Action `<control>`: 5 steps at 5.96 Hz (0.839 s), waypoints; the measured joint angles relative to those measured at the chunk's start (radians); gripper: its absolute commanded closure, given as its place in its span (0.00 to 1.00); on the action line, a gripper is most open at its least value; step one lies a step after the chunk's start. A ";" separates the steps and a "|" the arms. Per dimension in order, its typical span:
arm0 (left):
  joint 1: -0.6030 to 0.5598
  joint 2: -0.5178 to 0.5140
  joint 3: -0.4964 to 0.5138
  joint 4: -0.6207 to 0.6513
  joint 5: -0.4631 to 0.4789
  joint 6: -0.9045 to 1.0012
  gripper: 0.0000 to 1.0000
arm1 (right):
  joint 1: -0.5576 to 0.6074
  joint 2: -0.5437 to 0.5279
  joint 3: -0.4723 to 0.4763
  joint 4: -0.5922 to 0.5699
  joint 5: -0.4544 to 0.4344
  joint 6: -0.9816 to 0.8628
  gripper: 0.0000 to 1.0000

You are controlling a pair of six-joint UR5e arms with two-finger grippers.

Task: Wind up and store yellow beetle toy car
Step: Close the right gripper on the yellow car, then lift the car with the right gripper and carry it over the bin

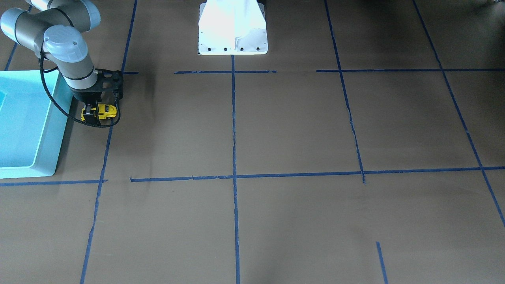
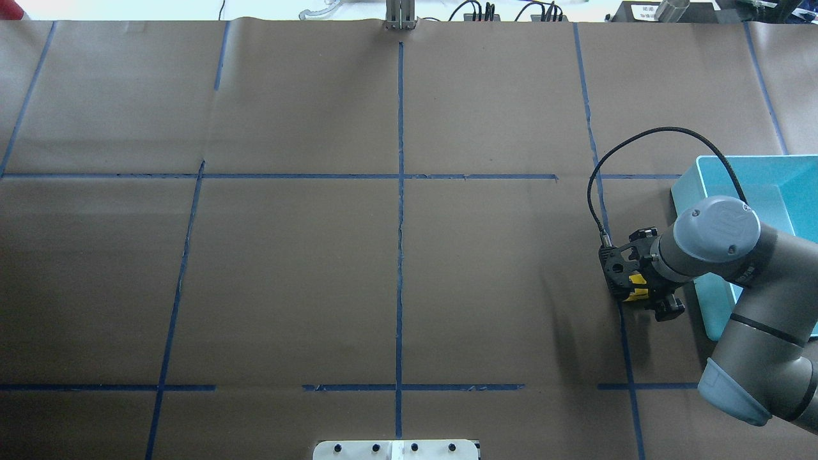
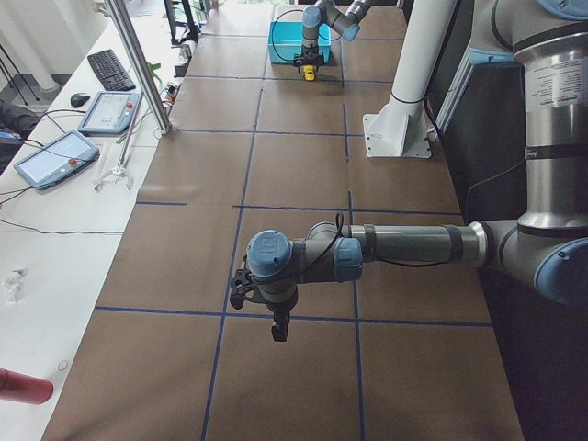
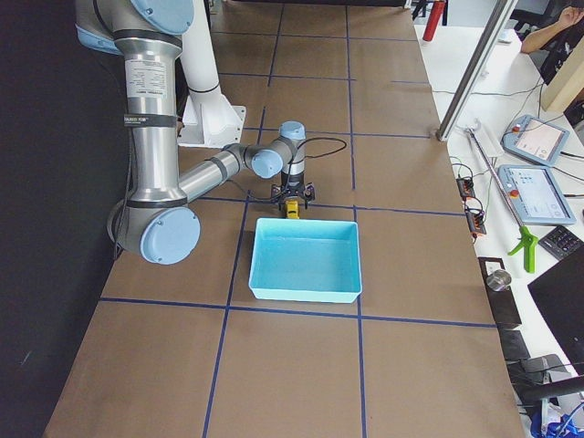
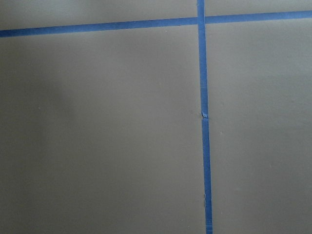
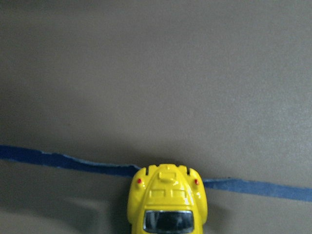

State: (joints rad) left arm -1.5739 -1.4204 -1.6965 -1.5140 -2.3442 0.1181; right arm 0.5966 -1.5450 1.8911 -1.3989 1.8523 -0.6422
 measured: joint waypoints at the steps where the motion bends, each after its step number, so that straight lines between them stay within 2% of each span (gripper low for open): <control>1: 0.000 0.000 0.000 0.000 0.000 0.000 0.00 | 0.001 -0.001 -0.008 0.023 0.000 0.001 1.00; 3: 0.000 -0.001 0.001 -0.001 0.000 0.000 0.00 | 0.014 -0.015 0.028 0.024 -0.006 0.008 1.00; 4: 0.000 -0.002 0.001 -0.001 0.000 0.000 0.00 | 0.034 -0.034 0.100 -0.018 -0.009 0.013 1.00; 5: 0.000 -0.002 0.001 -0.002 0.001 0.000 0.00 | 0.058 -0.043 0.208 -0.119 -0.007 0.016 1.00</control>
State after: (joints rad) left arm -1.5739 -1.4220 -1.6951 -1.5165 -2.3434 0.1185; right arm 0.6545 -1.5876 2.0991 -1.5175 1.8455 -0.6260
